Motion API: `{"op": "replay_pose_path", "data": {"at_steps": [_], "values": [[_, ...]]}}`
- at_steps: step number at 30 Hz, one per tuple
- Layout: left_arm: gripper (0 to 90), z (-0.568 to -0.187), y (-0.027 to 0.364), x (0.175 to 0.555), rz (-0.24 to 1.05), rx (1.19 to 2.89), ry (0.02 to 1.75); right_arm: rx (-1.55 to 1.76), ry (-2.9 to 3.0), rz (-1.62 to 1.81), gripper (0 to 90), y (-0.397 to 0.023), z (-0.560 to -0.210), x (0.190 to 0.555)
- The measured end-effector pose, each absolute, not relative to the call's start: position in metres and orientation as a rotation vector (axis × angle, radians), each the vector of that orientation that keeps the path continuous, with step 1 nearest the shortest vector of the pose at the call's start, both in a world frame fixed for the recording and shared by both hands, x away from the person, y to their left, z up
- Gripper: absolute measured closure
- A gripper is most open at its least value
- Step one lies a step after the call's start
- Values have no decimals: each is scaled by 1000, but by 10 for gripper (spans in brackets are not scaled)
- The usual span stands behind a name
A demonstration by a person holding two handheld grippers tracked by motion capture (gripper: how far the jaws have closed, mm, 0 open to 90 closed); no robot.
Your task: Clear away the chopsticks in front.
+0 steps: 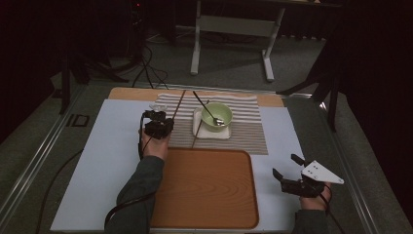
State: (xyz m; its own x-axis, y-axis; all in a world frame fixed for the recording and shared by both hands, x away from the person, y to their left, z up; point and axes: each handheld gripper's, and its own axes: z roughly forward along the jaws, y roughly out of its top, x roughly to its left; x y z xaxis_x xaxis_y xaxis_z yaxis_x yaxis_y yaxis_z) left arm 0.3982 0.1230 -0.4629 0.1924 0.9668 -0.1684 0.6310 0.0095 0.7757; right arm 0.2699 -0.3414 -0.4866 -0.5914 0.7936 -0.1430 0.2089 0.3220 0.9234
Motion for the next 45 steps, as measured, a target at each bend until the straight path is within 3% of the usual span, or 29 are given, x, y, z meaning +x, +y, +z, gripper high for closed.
{"op": "replay_pose_path", "data": {"at_steps": [21,45], "values": [[861,-446,143,342,656,1680,1505,876,1988,1266,131,-339,-485,268],[861,-472,133,276,709,1656,1524,876,1970,1292,131,-341,-483,267]]}}
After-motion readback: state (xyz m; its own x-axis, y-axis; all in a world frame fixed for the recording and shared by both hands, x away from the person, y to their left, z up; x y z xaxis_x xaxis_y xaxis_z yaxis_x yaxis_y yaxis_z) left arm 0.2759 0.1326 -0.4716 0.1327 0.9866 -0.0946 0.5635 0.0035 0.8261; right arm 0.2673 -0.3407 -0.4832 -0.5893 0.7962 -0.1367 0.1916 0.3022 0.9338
